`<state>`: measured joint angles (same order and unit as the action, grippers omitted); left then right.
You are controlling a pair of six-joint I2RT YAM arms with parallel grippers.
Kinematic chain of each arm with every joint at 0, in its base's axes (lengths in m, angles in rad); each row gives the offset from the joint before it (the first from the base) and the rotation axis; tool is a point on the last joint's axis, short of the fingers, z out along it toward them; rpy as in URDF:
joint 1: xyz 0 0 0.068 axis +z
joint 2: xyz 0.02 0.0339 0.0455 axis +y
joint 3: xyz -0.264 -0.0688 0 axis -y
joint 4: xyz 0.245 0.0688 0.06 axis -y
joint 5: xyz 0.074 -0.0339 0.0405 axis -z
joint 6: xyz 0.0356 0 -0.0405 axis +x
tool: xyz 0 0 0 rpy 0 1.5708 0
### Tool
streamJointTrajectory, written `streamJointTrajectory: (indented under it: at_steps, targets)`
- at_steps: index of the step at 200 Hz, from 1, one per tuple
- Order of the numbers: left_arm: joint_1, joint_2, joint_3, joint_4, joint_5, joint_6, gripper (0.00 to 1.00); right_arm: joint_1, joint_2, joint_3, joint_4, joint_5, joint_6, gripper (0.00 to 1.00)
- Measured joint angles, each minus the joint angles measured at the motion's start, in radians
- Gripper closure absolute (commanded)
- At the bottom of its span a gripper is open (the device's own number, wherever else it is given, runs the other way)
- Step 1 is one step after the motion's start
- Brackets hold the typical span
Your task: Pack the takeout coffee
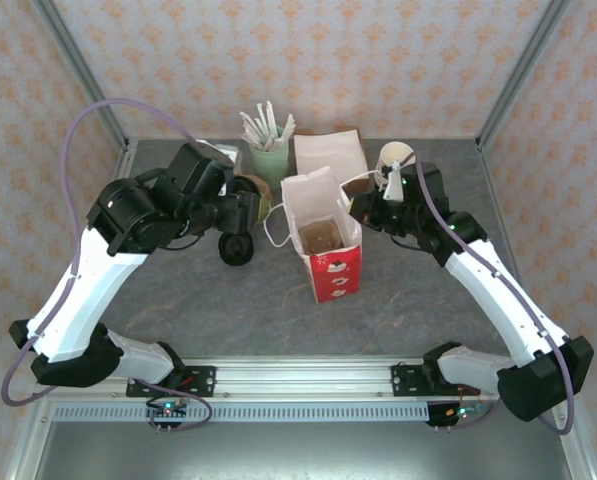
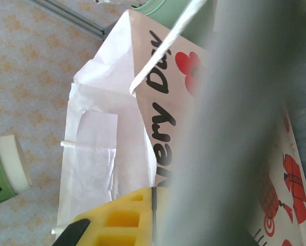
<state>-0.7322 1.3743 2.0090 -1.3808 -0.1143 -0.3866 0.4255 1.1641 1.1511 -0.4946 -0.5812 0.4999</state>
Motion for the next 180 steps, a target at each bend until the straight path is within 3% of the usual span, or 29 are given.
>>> streamJointTrajectory:
  at_steps: [70, 144, 159, 180]
  targets:
    - [0.0, 0.025, 0.056, 0.001, 0.028, 0.019, 0.39, 0.126, 0.042, -0.02, 0.135, 0.055, 0.088, 0.93]
    - [0.0, 0.119, 0.096, 0.009, 0.082, 0.022, 0.39, 0.163, 0.052, -0.037, 0.182, 0.095, 0.126, 0.94]
    - [0.0, 0.145, 0.108, 0.009, 0.092, 0.022, 0.39, 0.163, 0.05, -0.047, 0.191, 0.101, 0.132, 0.87]
    - [0.0, 0.179, 0.123, 0.01, 0.108, 0.023, 0.39, 0.163, 0.049, -0.06, 0.197, 0.111, 0.139, 0.66]
